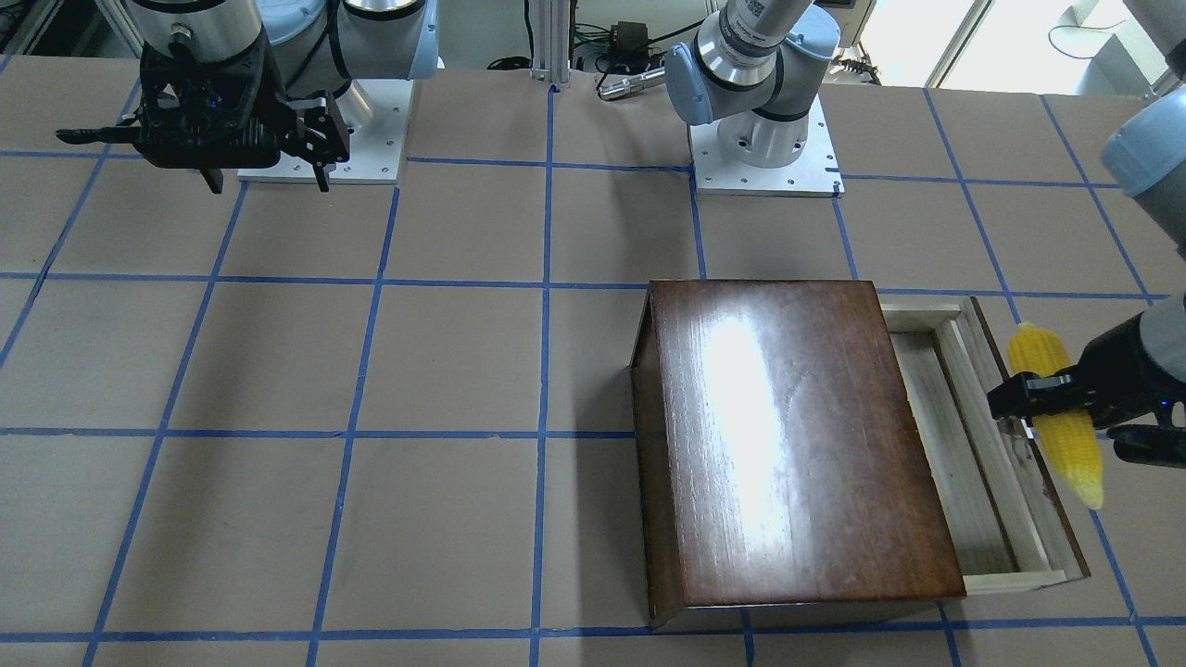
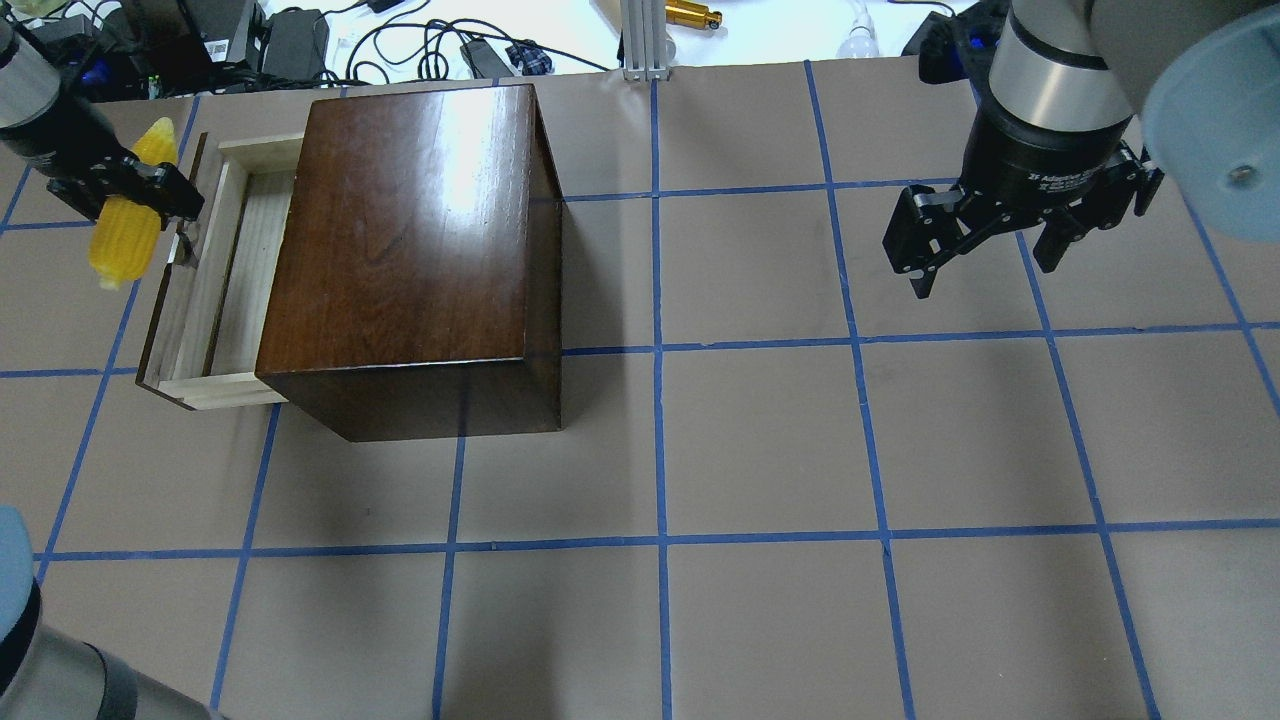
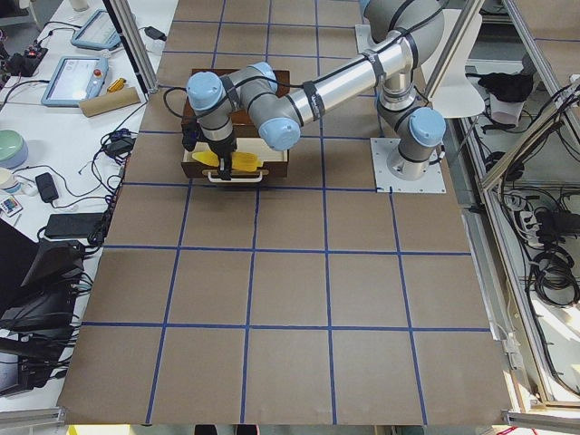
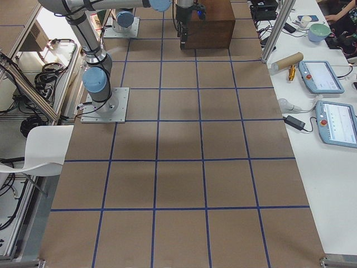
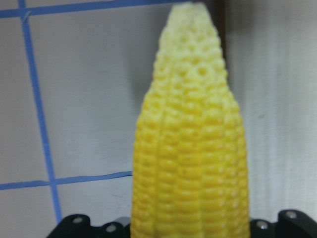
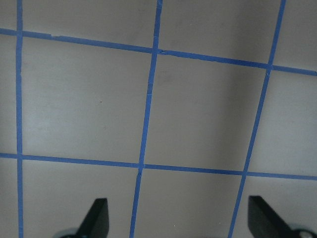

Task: Open drawer and put corn inside
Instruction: 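Lift the corn cob with the left gripper and carry it over the drawer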

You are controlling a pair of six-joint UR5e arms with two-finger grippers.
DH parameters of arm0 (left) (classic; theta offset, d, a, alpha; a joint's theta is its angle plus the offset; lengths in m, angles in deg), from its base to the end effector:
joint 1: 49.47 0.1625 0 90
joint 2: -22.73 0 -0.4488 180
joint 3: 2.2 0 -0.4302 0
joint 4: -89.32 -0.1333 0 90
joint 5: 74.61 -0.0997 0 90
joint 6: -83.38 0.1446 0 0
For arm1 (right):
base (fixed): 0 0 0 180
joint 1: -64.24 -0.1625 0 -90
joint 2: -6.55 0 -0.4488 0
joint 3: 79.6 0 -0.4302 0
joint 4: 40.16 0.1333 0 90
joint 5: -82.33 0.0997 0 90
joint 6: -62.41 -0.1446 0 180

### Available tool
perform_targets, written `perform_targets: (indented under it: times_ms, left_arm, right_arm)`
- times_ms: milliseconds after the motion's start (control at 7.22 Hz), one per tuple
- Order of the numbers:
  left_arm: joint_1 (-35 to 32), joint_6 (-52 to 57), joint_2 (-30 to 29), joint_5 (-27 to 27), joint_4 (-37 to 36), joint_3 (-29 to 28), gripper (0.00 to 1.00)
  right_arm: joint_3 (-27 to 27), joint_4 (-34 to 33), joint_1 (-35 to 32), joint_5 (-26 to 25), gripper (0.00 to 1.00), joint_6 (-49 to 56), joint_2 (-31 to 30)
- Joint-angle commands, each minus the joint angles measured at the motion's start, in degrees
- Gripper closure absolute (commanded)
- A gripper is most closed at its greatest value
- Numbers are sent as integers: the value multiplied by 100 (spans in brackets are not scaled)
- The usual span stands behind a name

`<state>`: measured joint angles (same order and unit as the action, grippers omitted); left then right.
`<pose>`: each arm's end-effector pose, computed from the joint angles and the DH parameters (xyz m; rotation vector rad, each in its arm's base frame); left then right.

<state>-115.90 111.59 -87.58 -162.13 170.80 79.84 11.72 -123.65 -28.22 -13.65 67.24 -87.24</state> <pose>0.1383 -0.6661 0.3406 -0.1222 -3.0704 -0.0634 0.1391 -0.4839 0.4784 0.1986 -3.0303 -0.1104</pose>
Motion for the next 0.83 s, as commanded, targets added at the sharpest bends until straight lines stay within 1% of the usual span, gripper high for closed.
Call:
perform_targets:
  times_ms: [0, 138, 277, 415, 692]
  left_arm:
    - [-178, -297, 26, 103, -88, 277, 100]
    - [-187, -342, 26, 104, -88, 278, 100]
    - [-187, -333, 18, 77, -106, 269, 17]
    - [-187, -342, 26, 86, -97, 243, 0]
    - [-187, -351, 70, 77, -89, 225, 0]
  right_arm:
    - [0, 0, 0, 0, 0, 0, -8]
    - [0, 0, 0, -9, 0, 0, 1]
    - [0, 0, 0, 0, 0, 0, -8]
    - [0, 0, 0, -9, 0, 0, 1]
    - [0, 0, 0, -9, 0, 0, -8]
